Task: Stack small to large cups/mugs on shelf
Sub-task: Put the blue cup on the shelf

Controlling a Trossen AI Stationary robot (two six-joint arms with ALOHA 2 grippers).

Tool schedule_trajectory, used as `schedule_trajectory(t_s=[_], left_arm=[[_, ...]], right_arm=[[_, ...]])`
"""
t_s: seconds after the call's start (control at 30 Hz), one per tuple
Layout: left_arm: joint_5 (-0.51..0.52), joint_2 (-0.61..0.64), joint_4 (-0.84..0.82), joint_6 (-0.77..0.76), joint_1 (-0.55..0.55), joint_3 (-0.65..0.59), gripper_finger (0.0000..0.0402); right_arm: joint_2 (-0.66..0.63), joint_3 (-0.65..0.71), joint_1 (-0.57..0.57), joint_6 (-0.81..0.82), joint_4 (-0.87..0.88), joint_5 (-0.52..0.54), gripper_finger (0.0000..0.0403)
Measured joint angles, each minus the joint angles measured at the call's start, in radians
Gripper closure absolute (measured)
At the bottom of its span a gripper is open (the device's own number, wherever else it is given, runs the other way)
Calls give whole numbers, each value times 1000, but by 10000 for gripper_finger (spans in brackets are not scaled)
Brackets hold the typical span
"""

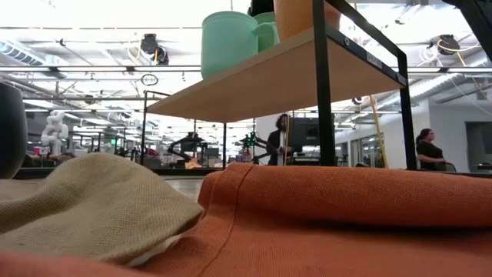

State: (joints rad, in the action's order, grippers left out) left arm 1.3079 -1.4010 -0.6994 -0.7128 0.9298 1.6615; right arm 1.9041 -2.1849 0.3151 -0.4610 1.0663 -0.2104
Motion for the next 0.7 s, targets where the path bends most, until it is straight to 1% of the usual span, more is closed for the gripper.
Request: schedule_trajectory(t_s=[0.27,0.5,0.7], left_arm=[[0,0,0,1,0,0,392],[1,0,0,4,0,0,392],[2,0,0,3,0,0,392]], right_arm=[[0,-3,2,-20,5,0,400],[2,-65,7,-9,25,-3,402],[3,-73,13,-4,63,-13,402]])
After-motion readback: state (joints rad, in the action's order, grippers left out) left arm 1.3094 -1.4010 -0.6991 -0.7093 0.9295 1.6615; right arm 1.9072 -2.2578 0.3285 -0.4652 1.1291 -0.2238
